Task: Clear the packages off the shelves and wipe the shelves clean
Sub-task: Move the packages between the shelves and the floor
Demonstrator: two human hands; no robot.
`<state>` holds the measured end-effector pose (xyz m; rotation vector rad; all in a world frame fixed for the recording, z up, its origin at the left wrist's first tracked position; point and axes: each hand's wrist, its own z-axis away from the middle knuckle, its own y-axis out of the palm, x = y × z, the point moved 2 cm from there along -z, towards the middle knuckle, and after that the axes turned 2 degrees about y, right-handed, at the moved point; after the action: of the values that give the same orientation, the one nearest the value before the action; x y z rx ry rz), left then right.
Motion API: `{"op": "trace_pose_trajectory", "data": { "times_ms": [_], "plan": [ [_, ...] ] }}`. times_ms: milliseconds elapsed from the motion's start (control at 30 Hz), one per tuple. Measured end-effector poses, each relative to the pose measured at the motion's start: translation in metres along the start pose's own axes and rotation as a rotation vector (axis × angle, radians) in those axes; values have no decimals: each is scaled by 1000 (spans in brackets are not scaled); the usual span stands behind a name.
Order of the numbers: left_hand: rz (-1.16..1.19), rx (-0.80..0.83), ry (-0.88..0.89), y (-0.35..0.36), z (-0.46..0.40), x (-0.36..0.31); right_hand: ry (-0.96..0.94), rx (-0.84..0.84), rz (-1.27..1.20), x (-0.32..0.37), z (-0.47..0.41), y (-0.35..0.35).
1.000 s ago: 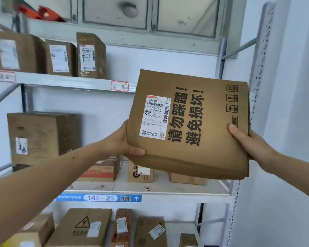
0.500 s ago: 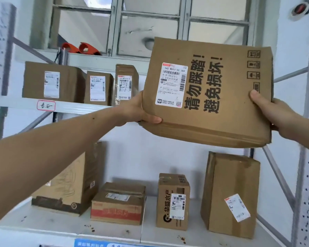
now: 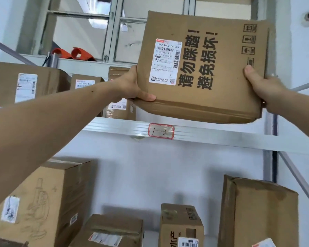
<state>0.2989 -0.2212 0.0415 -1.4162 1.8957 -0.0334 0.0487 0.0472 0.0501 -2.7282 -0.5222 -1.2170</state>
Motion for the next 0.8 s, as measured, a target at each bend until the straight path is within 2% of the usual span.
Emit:
{"op": "trace_pose_trajectory", "data": {
  "times_ms": [200, 333, 567, 800],
  "plan": [
    [-50, -80, -8, 31, -59, 41, -45, 21, -9, -39, -76, 32],
    [-116, -132, -37, 48, -91, 69, -3, 73, 13, -78, -115, 56],
    [-234, -65, -124, 66, -127, 114, 40, 142, 61, -126, -145, 79],
    [-289, -51, -151, 68, -134, 128, 38, 180, 61, -142, -153, 88]
  ]
}}
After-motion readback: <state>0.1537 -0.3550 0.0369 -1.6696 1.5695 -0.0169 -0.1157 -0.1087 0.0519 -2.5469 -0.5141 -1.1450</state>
